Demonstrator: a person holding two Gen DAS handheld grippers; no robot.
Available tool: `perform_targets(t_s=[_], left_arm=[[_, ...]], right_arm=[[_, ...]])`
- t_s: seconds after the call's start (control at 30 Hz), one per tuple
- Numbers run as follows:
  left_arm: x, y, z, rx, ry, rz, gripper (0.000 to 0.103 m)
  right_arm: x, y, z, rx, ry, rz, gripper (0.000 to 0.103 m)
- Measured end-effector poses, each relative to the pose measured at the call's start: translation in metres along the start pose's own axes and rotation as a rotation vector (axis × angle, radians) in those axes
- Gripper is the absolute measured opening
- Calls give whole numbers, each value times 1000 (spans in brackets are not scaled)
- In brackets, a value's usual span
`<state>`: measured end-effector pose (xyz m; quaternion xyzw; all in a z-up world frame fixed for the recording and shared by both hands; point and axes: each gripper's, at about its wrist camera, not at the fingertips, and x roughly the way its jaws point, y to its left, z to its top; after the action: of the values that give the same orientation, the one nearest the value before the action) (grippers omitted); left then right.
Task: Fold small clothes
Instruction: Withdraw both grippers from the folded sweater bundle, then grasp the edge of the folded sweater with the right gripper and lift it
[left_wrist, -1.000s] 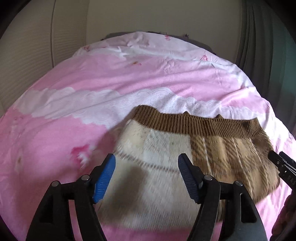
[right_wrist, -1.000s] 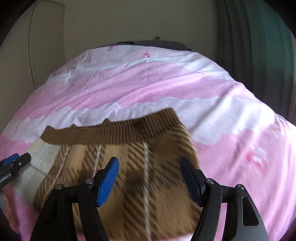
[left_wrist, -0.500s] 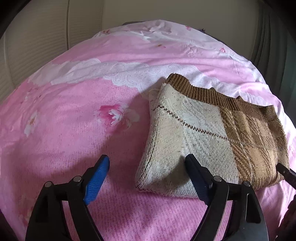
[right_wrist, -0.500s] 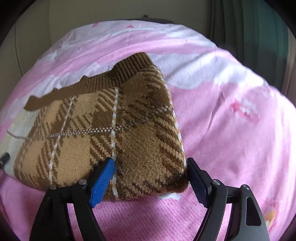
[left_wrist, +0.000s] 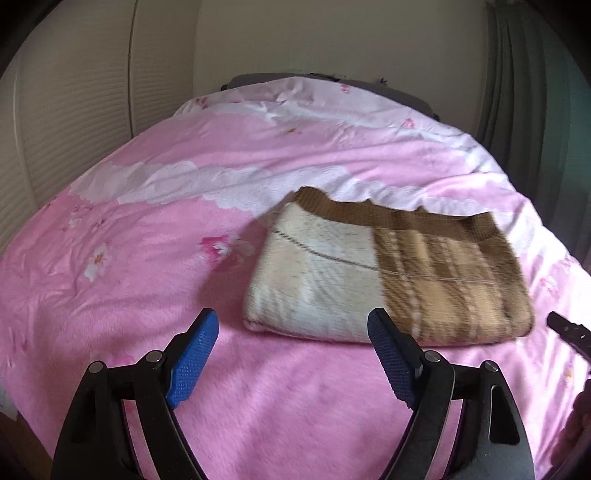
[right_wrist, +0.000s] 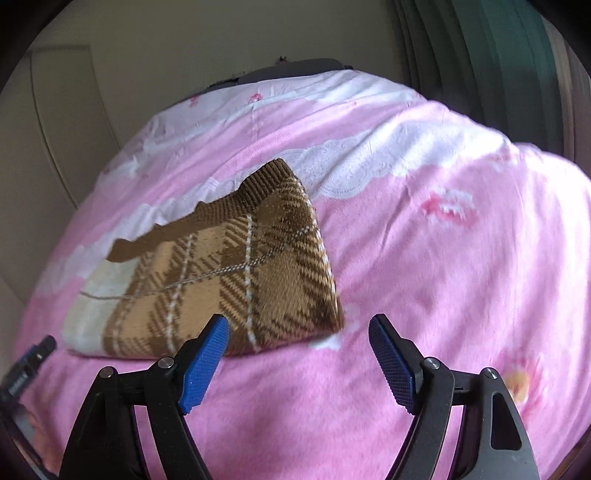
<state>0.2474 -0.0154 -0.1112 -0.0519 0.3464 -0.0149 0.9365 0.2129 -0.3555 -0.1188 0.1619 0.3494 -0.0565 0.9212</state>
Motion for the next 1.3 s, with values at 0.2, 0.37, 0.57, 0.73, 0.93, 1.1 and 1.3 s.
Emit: perform_targets(t_s=[0.2, 0.37, 0.57, 0.73, 0.93, 1.1, 1.3], left_arm=[[-13, -11, -1, -15, -3, 0, 83], [-8, -12, 5, -32, 6, 32, 83], [8, -14, 18, -43, 12, 63, 83], [23, -19, 28, -54, 18, 61, 83], [37, -21, 33, -60, 24, 58, 83], [41, -8, 33, -85, 32, 55, 83], [32, 11, 33, -106, 32, 64, 83]], right_arm=[[10, -18, -7, 211, 29, 147, 79], [36, -25, -13, 389, 66, 220, 79], [60, -25, -11, 467, 95, 181, 79], [79, -26, -8, 499, 105, 138, 79], [105, -29, -2, 545, 90, 154, 79], [103, -26, -5, 549, 87, 194, 64], [108, -29, -8, 587, 83, 216, 49]])
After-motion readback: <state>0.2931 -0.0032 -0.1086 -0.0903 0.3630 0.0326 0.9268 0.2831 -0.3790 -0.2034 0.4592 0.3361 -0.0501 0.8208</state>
